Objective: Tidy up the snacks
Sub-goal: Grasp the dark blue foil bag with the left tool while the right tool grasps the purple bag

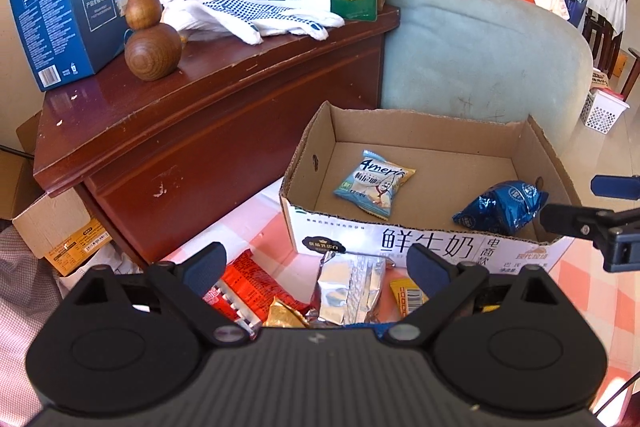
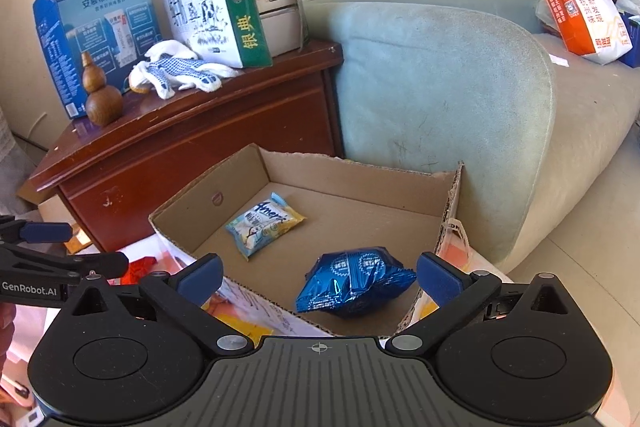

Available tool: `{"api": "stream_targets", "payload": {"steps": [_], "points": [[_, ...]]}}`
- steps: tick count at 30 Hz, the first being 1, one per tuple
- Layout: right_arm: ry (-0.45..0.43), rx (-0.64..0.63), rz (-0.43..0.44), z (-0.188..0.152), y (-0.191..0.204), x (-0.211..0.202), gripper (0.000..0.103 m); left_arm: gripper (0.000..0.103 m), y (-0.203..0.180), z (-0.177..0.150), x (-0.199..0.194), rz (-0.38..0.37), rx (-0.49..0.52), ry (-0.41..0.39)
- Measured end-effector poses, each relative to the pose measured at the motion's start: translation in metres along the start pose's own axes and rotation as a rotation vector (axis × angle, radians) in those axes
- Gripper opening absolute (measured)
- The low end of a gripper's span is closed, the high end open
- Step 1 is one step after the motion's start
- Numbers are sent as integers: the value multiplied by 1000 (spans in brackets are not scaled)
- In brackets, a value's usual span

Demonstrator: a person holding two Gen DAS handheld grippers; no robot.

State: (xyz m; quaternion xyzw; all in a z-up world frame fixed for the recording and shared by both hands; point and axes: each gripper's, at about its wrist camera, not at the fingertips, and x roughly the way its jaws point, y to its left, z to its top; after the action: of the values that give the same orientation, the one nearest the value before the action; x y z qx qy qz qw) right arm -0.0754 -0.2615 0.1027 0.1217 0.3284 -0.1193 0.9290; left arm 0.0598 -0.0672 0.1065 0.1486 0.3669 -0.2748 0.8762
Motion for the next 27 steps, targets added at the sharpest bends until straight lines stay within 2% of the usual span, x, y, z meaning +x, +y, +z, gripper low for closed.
{"api": "stream_targets", "payload": {"steps": [5,9,15,27], "points": [[118,-44,23,-19,12,1,103,97,6,-21,-1,-20,-15,68],[207,-97,27,-35,21,2,103,97,1,-36,-1,-14,28,99],[313,-111,51,-56,24,6,103,97,-10,-56,5,-15,72,142],[454,-108,86,-87,30,16,103,97,-20,-68,20,-24,110,185]]}}
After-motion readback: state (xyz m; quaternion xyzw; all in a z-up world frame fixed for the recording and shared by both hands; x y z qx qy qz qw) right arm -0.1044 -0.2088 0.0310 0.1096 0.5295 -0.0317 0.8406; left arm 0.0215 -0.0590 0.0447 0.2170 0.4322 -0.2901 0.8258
